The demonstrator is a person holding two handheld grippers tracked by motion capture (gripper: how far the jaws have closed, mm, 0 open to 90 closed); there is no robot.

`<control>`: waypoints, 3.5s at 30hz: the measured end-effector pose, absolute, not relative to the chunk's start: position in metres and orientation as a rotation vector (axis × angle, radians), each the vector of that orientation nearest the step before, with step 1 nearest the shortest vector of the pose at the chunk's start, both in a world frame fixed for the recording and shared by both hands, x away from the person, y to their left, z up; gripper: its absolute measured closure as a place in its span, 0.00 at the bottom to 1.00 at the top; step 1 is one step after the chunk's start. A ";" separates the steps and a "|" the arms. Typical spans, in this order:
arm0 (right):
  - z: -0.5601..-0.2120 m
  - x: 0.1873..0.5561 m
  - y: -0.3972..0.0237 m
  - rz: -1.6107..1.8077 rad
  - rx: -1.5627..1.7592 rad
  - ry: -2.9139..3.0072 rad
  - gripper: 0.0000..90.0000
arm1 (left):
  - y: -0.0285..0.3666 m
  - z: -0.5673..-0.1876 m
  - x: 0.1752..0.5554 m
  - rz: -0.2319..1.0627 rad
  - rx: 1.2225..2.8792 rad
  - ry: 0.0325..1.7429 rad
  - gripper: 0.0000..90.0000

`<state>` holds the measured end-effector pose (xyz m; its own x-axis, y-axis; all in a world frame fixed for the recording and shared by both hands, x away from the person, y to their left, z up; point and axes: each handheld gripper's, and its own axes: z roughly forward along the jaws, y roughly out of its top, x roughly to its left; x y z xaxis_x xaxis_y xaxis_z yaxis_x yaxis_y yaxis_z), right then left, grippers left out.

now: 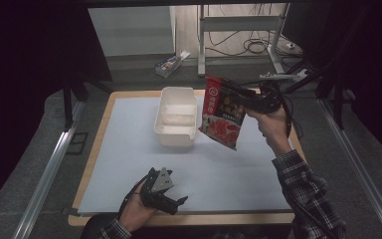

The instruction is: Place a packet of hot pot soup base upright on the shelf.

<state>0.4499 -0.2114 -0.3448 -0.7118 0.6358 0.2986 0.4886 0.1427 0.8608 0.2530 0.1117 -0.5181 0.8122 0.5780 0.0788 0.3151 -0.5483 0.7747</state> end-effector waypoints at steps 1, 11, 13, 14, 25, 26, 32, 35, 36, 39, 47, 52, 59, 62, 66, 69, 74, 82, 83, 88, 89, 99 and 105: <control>-0.344 0.452 -0.210 1.624 1.126 2.264 0.79 | 0.112 -0.519 0.252 0.393 2.177 0.661 0.04; -0.343 0.464 -0.188 1.623 1.119 2.254 0.79 | 0.109 -0.524 0.247 0.366 2.194 0.653 0.02; -0.343 0.467 -0.182 1.622 1.117 2.256 0.79 | 0.109 -0.524 0.247 0.366 2.193 0.653 0.02; -0.343 0.469 -0.179 1.624 1.116 2.257 0.79 | 0.110 -0.524 0.247 0.364 2.192 0.655 0.02; -0.342 0.487 -0.143 1.621 1.092 2.269 0.78 | 0.111 -0.523 0.246 0.373 2.191 0.638 0.01; -0.341 0.488 -0.140 1.619 1.095 2.270 0.78 | 0.111 -0.523 0.247 0.376 2.197 0.643 0.02; -0.345 0.494 -0.121 1.620 1.089 2.273 0.78 | 0.111 -0.523 0.247 0.378 2.198 0.641 0.02; -0.347 0.497 -0.113 1.621 1.078 2.276 0.78 | 0.111 -0.523 0.247 0.374 2.197 0.637 0.01; -0.347 0.498 -0.110 1.619 1.080 2.278 0.78 | 0.111 -0.523 0.247 0.371 2.195 0.636 0.01; -0.346 0.501 -0.101 1.614 1.070 2.281 0.78 | 0.111 -0.523 0.247 0.366 2.190 0.637 0.01; -0.346 0.508 -0.082 1.603 1.043 2.278 0.78 | 0.111 -0.524 0.248 0.370 2.202 0.634 0.01; -0.347 0.511 -0.071 1.597 1.034 2.290 0.78 | 0.111 -0.525 0.248 0.369 2.207 0.636 0.01; -0.355 0.511 -0.060 1.592 1.022 2.309 0.78 | 0.110 -0.525 0.248 0.369 2.213 0.632 0.01; -0.358 0.510 -0.056 1.580 1.016 2.317 0.78 | 0.110 -0.525 0.248 0.369 2.217 0.631 0.01; -0.363 0.510 -0.053 1.569 1.026 2.323 0.78 | 0.110 -0.526 0.248 0.367 2.219 0.631 0.01; -0.366 0.510 -0.052 1.563 1.029 2.324 0.78 | 0.109 -0.526 0.248 0.366 2.222 0.631 0.01; -0.376 0.511 -0.049 1.550 1.044 2.330 0.78 | 0.109 -0.527 0.248 0.363 2.231 0.628 0.01; -0.384 0.509 -0.043 1.533 1.037 2.335 0.77 | 0.108 -0.527 0.248 0.362 2.240 0.627 0.01; -0.384 0.509 -0.043 1.530 1.033 2.338 0.77 | 0.108 -0.528 0.248 0.361 2.242 0.626 0.01; -0.388 0.508 -0.042 1.519 1.026 2.344 0.77 | 0.107 -0.528 0.248 0.360 2.248 0.622 0.01; -0.389 0.508 -0.043 1.516 1.025 2.344 0.77 | 0.107 -0.528 0.248 0.360 2.250 0.622 0.01; -0.407 0.510 -0.052 1.515 1.047 2.358 0.77 | 0.106 -0.530 0.248 0.360 2.259 0.625 0.01; -0.413 0.507 -0.059 1.470 1.008 2.384 0.77 | 0.105 -0.530 0.248 0.361 2.255 0.629 0.01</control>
